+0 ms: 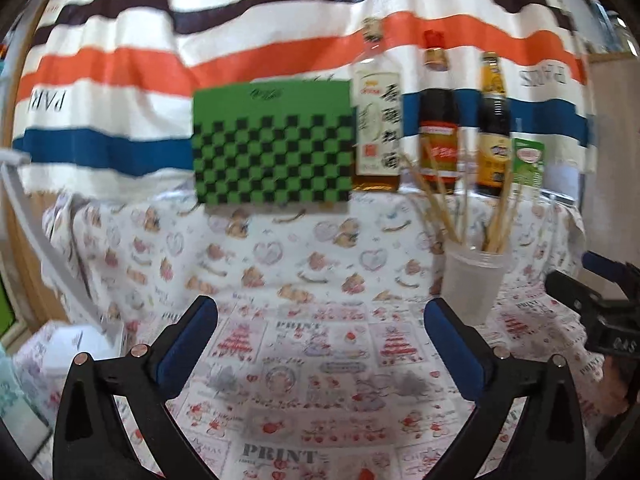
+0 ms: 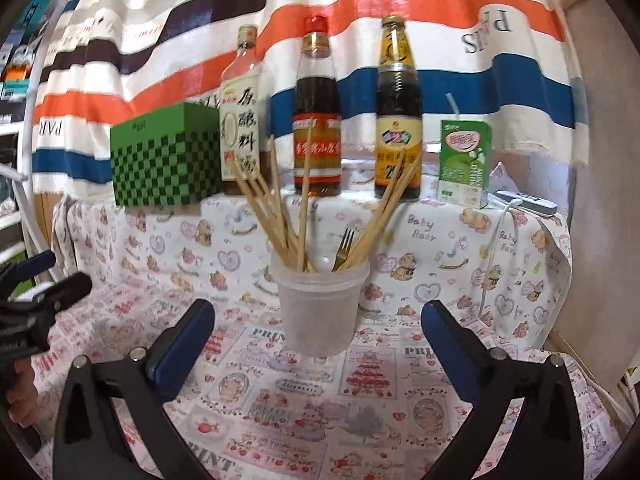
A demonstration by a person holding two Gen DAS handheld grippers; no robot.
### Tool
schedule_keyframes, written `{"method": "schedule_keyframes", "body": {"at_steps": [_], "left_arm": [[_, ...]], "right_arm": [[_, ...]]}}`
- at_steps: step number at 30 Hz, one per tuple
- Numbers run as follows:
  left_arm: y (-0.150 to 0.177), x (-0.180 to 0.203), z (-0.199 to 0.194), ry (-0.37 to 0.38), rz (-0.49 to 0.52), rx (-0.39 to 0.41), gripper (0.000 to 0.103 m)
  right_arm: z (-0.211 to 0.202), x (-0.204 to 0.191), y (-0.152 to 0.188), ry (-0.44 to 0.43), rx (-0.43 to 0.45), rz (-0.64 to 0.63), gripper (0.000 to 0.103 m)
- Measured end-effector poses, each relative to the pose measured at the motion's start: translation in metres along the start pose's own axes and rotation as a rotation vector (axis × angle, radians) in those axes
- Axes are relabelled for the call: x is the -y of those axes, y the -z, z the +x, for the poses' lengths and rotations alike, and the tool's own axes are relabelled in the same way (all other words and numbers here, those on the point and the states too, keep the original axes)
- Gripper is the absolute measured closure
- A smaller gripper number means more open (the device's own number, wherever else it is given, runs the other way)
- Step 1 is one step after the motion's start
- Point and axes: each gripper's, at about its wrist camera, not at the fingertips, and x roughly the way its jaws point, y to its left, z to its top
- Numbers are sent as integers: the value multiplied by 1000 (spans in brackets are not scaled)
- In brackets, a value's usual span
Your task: Organize utensils
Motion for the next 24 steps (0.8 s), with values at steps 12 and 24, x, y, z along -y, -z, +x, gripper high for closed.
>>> {"method": "schedule_keyframes", "body": {"at_steps": [12,24], "left_arm": [[2,-1,-2,-40,0,4,1],[2,0,-1,-50,2,0,1]], "right_arm": [[2,1,0,22,-10,14,0],[2,2,0,27,-11,20,0]]}}
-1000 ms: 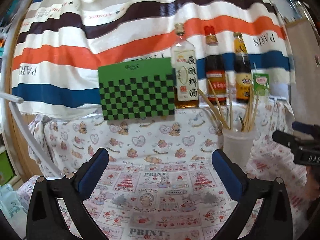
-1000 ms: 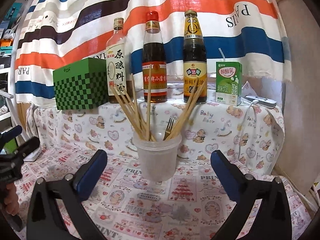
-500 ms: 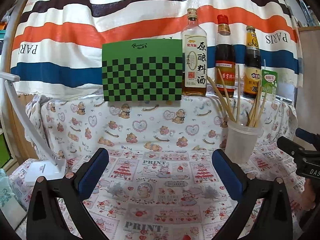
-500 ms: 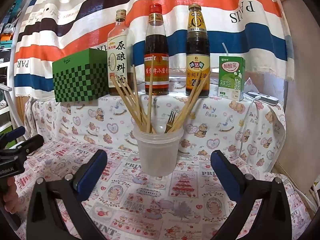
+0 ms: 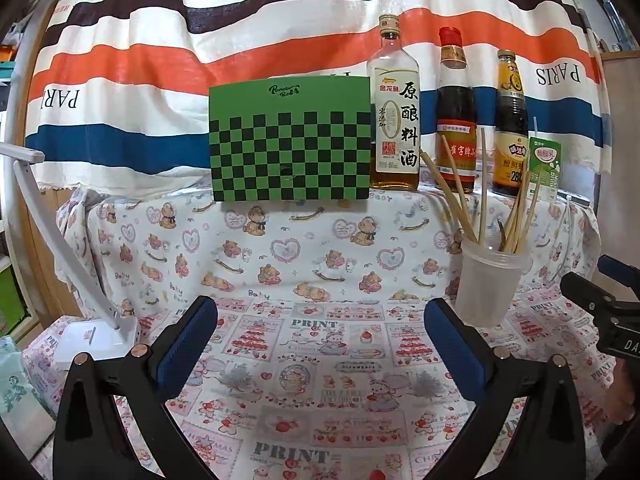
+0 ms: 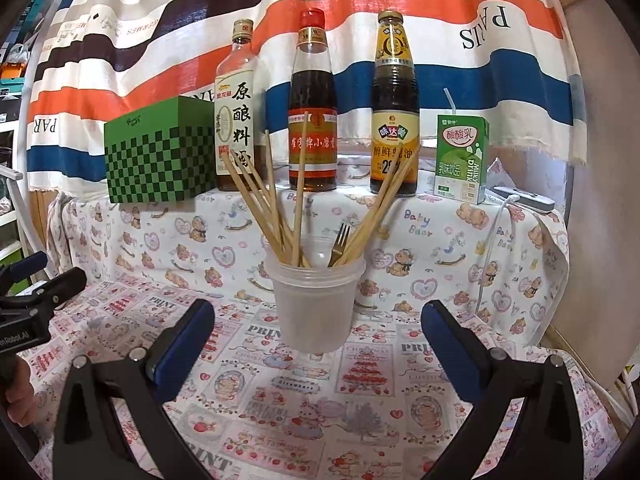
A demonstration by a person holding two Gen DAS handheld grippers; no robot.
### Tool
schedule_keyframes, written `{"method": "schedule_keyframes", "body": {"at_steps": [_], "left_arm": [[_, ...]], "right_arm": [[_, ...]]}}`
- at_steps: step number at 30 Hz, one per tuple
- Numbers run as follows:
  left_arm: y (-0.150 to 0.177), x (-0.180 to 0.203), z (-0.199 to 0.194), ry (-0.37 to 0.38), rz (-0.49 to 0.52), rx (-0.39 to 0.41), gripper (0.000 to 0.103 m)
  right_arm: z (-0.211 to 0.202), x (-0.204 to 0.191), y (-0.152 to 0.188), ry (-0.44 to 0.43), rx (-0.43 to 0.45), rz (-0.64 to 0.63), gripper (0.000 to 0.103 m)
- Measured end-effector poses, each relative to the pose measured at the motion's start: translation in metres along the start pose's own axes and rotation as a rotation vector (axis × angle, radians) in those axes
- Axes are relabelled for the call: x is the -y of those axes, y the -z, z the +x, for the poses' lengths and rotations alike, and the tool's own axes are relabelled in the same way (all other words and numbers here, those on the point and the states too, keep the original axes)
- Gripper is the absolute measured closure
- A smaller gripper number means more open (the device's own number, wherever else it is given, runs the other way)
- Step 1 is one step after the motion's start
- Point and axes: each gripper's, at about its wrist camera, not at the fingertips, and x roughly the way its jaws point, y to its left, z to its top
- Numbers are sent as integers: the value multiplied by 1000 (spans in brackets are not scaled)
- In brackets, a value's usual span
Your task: Organize utensils
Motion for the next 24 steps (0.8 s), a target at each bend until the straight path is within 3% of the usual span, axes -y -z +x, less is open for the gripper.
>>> {"method": "schedule_keyframes", "body": {"at_steps": [24], "left_arm": [[1,-1,0,-5,5,1,0]], "right_arm": [[1,2,0,10,-5,10,0]]}}
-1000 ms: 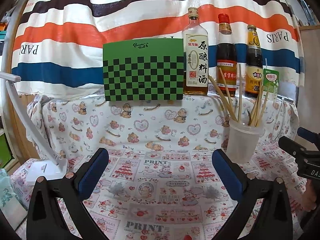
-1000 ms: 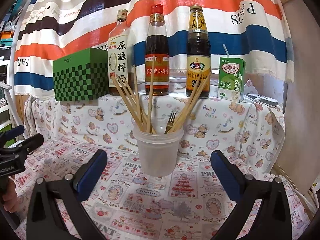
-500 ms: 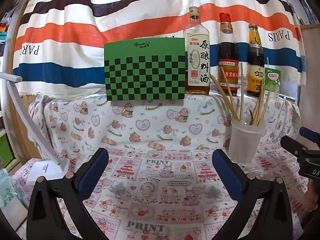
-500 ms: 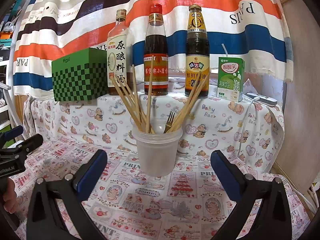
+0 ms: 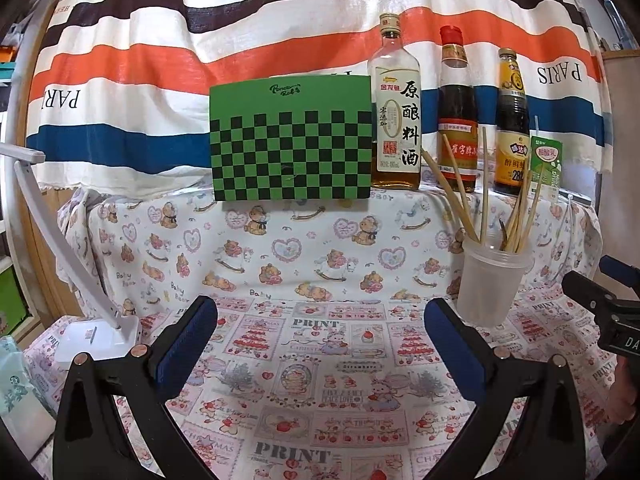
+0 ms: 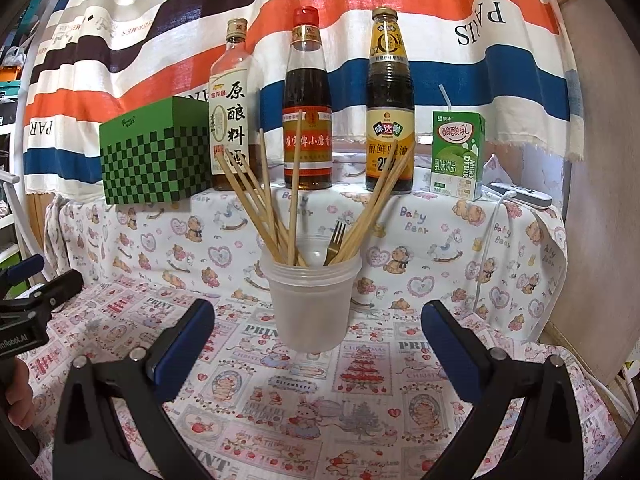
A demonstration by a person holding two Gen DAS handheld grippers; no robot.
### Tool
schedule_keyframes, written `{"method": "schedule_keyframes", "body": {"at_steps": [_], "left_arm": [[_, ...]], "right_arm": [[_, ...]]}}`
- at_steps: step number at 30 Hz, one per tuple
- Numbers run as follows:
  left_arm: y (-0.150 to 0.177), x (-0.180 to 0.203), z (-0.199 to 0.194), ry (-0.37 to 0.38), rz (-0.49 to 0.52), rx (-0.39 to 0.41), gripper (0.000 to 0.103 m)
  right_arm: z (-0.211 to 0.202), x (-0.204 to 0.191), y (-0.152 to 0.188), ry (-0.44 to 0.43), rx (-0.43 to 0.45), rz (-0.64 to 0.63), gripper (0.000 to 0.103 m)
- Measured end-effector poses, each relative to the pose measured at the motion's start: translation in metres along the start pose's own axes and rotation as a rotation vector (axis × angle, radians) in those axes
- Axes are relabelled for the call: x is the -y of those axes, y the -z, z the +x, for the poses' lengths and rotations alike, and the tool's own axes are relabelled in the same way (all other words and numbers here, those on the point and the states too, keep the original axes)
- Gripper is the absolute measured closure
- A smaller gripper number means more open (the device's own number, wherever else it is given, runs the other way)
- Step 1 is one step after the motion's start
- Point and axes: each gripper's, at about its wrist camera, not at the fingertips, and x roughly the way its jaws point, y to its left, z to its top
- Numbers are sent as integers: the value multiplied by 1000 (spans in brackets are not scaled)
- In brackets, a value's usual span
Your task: Organize utensils
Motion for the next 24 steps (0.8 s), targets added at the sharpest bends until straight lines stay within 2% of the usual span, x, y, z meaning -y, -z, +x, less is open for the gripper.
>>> {"method": "schedule_keyframes", "body": {"at_steps": [24], "left_arm": [[0,1,1,7,1,1,0]], "right_arm": [[1,-1,0,5,-7,0,0]]}}
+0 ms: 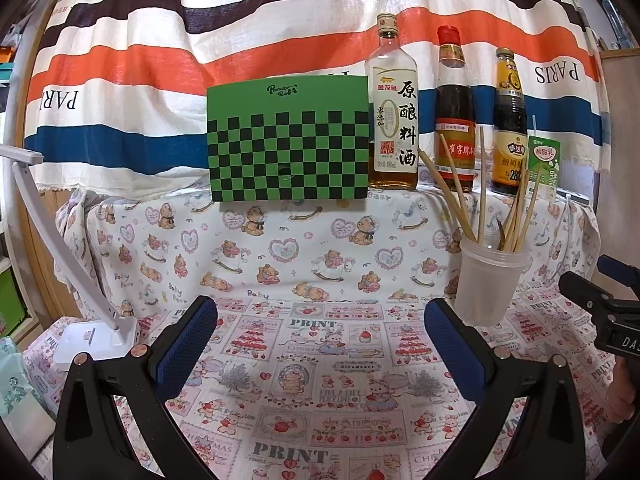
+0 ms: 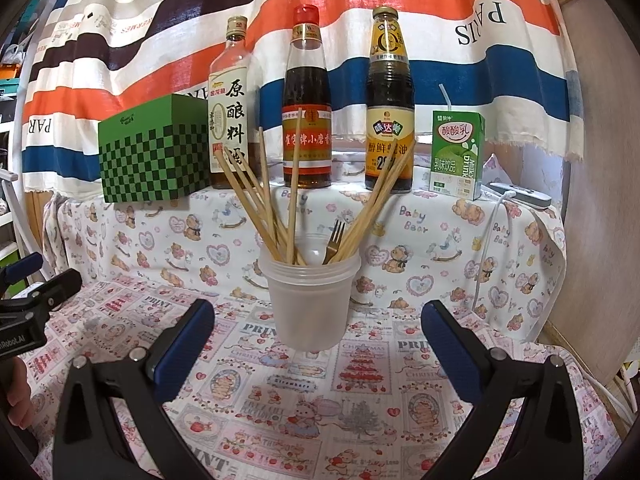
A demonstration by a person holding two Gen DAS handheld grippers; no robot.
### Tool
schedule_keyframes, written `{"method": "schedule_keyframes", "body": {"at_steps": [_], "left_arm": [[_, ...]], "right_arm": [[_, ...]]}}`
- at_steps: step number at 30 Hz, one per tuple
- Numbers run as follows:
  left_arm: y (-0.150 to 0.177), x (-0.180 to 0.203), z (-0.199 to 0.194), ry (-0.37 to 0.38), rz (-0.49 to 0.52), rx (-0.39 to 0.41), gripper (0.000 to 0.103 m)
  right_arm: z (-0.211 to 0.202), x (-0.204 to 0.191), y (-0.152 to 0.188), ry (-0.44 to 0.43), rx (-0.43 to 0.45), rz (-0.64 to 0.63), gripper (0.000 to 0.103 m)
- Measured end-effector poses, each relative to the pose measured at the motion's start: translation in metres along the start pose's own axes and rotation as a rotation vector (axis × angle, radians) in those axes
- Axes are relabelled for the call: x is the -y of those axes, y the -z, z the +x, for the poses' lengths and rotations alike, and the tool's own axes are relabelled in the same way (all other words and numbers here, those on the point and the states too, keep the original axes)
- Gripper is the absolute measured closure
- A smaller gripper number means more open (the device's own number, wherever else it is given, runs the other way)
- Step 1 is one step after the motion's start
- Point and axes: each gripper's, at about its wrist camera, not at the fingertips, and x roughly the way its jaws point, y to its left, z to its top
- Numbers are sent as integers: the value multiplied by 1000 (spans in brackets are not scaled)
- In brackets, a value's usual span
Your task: Organize utensils
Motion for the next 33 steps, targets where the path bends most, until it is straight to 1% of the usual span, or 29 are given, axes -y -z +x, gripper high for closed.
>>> {"method": "schedule_keyframes", "body": {"at_steps": [33], "left_arm": [[0,-2,0,0,-6,-1,0]], "right_arm": [[0,-2,-1,-1,3,-17,0]]}}
